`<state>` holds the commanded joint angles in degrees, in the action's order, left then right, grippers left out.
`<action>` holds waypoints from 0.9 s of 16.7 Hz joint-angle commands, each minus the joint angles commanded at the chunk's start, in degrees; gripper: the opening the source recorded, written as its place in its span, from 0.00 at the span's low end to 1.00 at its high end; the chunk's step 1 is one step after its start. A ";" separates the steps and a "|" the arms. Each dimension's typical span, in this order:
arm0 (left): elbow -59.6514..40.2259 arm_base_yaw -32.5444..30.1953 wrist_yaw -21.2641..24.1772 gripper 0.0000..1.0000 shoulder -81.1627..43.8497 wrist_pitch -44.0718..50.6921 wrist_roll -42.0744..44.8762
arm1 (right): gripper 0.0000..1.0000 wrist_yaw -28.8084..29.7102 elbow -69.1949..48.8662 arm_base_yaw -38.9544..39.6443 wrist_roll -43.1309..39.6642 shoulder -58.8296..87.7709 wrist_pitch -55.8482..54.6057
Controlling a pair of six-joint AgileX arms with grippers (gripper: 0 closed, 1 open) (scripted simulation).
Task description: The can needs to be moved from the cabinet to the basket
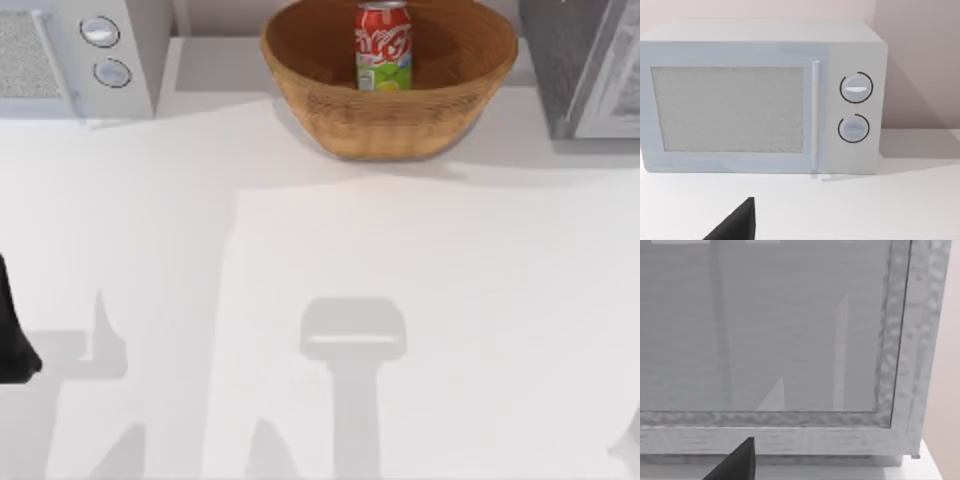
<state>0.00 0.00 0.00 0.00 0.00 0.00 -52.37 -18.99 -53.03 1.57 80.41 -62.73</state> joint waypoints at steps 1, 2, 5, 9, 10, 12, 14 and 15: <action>0.00 0.00 0.00 1.00 0.00 0.00 0.00 | 1.00 -1.85 -0.68 -1.89 0.05 2.87 -2.24; 0.00 0.00 0.00 1.00 0.00 0.00 0.00 | 1.00 -3.36 -1.23 -3.44 0.10 5.18 -4.03; 0.00 0.00 0.00 1.00 0.00 0.00 0.00 | 1.00 -5.58 -2.06 -5.72 0.16 8.44 -6.55; 0.00 0.00 0.00 1.00 0.00 0.00 0.00 | 1.00 -5.45 -1.83 -5.49 0.14 8.30 -6.38; 0.00 0.00 0.00 1.00 0.00 0.00 0.00 | 1.00 -5.45 -1.87 -5.49 0.14 8.30 -6.34; 0.00 0.00 0.00 1.00 0.00 0.00 0.00 | 1.00 -5.53 -3.70 -5.73 0.15 8.15 -4.68; 0.00 0.00 0.00 1.00 0.00 0.00 0.00 | 1.00 -5.75 -7.82 -6.12 0.16 7.85 -0.65; 0.00 0.00 0.00 1.00 0.00 0.00 0.00 | 1.00 -5.92 -10.62 -6.35 0.17 7.65 2.25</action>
<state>0.00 0.00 0.00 0.00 0.00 0.00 -58.30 -29.62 -59.38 1.73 88.05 -60.48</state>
